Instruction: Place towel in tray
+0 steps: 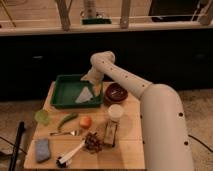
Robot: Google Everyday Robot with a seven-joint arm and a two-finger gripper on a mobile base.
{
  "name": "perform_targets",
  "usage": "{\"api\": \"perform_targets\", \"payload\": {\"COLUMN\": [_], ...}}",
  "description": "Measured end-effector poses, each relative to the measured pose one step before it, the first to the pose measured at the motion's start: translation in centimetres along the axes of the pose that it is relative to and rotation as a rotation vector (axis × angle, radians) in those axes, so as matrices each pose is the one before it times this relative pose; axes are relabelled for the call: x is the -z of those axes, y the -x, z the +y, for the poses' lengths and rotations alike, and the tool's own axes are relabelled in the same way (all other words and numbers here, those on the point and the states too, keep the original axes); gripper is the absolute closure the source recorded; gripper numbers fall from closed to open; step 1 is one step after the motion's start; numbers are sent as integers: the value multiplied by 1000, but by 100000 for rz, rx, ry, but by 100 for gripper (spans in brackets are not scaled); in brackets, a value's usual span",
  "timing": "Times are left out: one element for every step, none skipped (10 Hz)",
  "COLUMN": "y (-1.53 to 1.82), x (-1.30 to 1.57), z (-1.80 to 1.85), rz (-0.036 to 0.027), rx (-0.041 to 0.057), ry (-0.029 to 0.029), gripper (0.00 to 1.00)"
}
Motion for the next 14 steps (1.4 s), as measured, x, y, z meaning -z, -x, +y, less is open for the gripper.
{"api": "perform_targets", "payload": {"y": [-31,-76,-144,-28,4,-24,-6,-21,3,3,15,13,-17,39], "x": [-39,42,77,0,-17,60,-28,54,41,16,25,20,38,-22], "z": [82,23,85,23,12,38,45,5,1,-2,-21,-16,14,-30], "rz": [-330,-144,-111,-113,-176,-151,-183,-81,-211,-232,-144,-149,-73,-20], "rx": [-89,-131,-192,-52,-71,-97,50,120,198,195,158,161,16,65], "ry": [-178,-222,-201,-73,-51,-167,-206,-242,-362,-369,-264,-266,-124,10], "gripper": [20,20,20,20,20,20,20,20,20,20,20,20,20,20]}}
